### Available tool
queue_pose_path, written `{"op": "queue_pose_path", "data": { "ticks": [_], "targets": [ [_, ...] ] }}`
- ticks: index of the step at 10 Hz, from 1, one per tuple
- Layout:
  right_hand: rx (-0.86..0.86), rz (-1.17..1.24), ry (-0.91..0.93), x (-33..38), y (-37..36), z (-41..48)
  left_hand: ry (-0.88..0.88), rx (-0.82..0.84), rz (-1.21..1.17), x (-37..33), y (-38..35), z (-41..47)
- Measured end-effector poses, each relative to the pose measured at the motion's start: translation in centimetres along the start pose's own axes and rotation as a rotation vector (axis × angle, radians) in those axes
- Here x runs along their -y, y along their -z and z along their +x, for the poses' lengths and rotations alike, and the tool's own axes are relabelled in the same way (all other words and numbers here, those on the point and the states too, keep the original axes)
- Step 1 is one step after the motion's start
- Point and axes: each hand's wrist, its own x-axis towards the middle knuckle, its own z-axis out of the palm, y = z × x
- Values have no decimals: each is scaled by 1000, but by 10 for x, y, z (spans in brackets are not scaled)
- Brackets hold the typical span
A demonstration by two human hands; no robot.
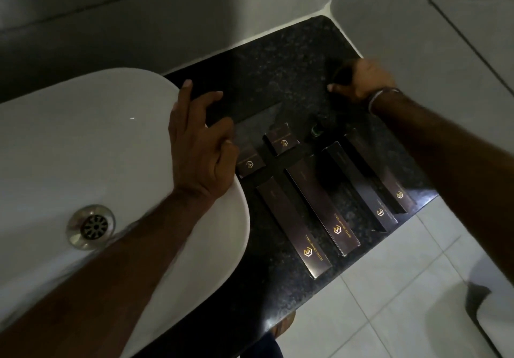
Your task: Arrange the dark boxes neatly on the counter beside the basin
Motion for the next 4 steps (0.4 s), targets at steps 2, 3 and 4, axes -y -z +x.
{"op": "queue_pose_path", "data": {
  "ticks": [2, 3, 4],
  "targets": [
    [120, -19, 112, -25, -9, -46, -35, 2, 38, 2, 1, -2],
    [122, -2, 103, -17, 15, -54, -5, 53, 129, -2, 6, 4],
    [12, 111, 59, -21, 55, -76, 62, 268, 325, -18, 25, 2]
  ]
}}
